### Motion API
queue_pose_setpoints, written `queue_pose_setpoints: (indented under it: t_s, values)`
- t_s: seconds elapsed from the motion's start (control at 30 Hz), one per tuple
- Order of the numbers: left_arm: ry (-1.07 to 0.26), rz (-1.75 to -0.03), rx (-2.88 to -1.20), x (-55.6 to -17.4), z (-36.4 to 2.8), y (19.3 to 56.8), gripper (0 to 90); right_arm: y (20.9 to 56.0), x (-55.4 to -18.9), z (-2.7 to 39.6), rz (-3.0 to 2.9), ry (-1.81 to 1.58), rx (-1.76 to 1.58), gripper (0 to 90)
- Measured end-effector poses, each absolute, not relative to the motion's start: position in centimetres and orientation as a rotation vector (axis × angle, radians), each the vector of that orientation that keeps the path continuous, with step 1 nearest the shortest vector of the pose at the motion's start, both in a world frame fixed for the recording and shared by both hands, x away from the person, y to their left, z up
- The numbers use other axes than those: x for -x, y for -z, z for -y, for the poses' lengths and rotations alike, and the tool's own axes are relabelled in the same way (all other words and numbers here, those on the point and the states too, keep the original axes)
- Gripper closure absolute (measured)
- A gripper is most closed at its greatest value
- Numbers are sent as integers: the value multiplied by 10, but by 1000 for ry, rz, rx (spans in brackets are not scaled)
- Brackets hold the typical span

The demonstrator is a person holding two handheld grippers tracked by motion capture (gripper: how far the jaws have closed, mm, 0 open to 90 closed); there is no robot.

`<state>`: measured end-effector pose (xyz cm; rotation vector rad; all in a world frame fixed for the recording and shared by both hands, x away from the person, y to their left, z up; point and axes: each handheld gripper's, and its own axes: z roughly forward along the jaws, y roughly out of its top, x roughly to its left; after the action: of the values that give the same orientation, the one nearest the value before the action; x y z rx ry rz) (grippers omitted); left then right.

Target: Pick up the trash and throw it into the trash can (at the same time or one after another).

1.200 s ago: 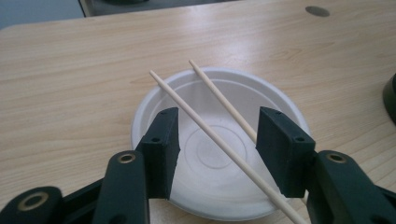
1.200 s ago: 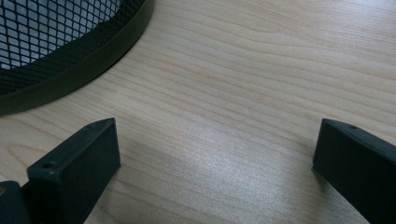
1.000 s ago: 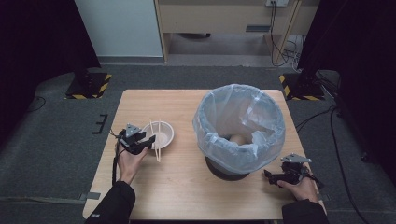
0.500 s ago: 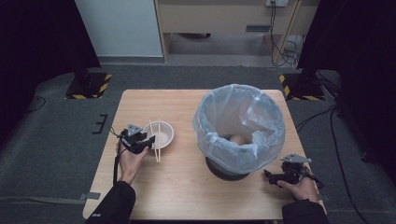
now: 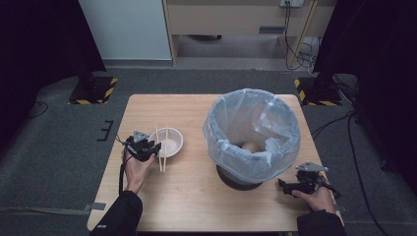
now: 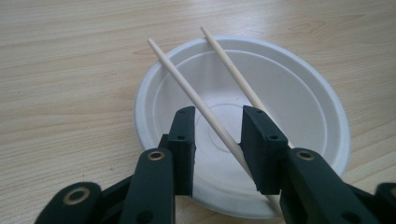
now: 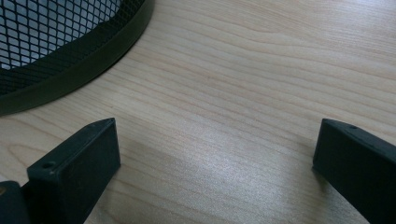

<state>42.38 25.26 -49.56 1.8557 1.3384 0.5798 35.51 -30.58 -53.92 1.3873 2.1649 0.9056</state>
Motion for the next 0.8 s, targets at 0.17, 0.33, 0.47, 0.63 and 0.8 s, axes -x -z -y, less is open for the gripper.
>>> queue_pose_setpoints:
  t_s: [0.17,0.33,0.47,0.63,0.8]
  values:
    - [-574,-1342,-1860,-424,-253,496,696,539,-355,306,-2165,-906,-1387,9]
    - [-567,-1350,-1855,-424,-254,495,740,539,-355,306,-2165,-906,-1387,9]
    - [-558,-1351,-1858,-424,-254,496,759,539,-355,306,-2165,-906,-1388,9]
    - [-550,-1349,-1865,-425,-253,497,783,539,-355,306,-2165,-906,-1387,9]
    - [-544,-1346,-1868,-426,-253,497,814,539,-355,306,-2165,-906,-1387,9]
